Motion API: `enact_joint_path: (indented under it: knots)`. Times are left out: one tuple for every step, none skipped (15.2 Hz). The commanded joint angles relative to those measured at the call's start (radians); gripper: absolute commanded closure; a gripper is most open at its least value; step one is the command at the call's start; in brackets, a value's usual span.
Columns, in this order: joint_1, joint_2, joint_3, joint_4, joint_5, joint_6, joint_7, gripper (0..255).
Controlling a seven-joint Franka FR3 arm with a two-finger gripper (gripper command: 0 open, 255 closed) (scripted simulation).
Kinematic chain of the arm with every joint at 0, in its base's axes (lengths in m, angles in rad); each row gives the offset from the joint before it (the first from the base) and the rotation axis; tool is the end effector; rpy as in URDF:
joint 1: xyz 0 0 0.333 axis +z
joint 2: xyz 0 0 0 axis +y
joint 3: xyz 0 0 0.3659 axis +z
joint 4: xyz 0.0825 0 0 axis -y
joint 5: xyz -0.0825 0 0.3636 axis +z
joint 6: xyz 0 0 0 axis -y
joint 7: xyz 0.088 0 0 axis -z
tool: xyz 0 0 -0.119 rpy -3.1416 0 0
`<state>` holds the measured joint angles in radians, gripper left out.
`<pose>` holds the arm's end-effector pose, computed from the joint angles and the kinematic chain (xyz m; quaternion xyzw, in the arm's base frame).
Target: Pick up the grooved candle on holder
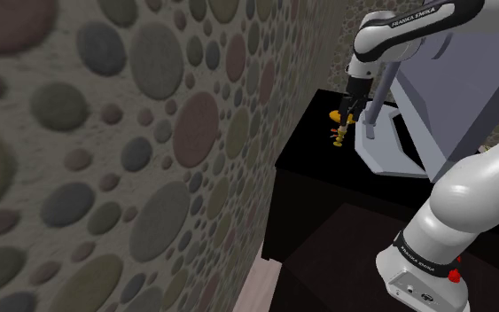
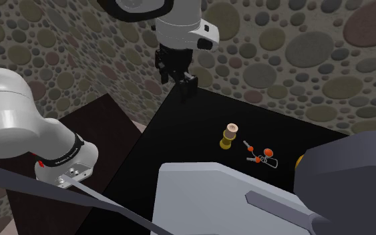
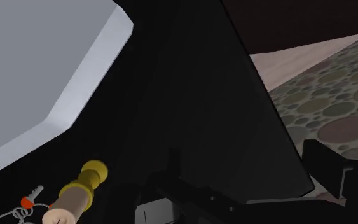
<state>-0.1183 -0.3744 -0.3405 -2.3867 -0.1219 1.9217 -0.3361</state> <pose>0.3386 -0.1901 0.4870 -0.9983 0.0229 0.0476 0.0249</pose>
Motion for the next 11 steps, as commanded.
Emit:
enact_joint_path:
  knots:
    - [-0.012, 0.058, -0.032, 0.028, -0.006, 0.04, -0.035, 0]
    - [-0.015, 0.09, -0.046, 0.044, -0.005, 0.059, -0.05, 0]
    - [-0.019, 0.122, -0.059, 0.062, -0.002, 0.078, -0.066, 0]
    - [-0.023, 0.155, -0.073, 0.08, 0.002, 0.096, -0.082, 0]
    - [-0.027, 0.188, -0.085, 0.099, 0.008, 0.113, -0.099, 0]
    - [-0.031, 0.222, -0.098, 0.12, 0.015, 0.13, -0.116, 0]
    - [-0.035, 0.256, -0.11, 0.141, 0.024, 0.145, -0.133, 0]
    - [-0.04, 0.291, -0.121, 0.164, 0.035, 0.16, -0.152, 0]
    - [-0.046, 0.326, -0.131, 0.188, 0.047, 0.173, -0.17, 0]
    - [-0.052, 0.362, -0.14, 0.212, 0.061, 0.186, -0.189, 0]
    - [-0.059, 0.398, -0.148, 0.238, 0.076, 0.197, -0.208, 0]
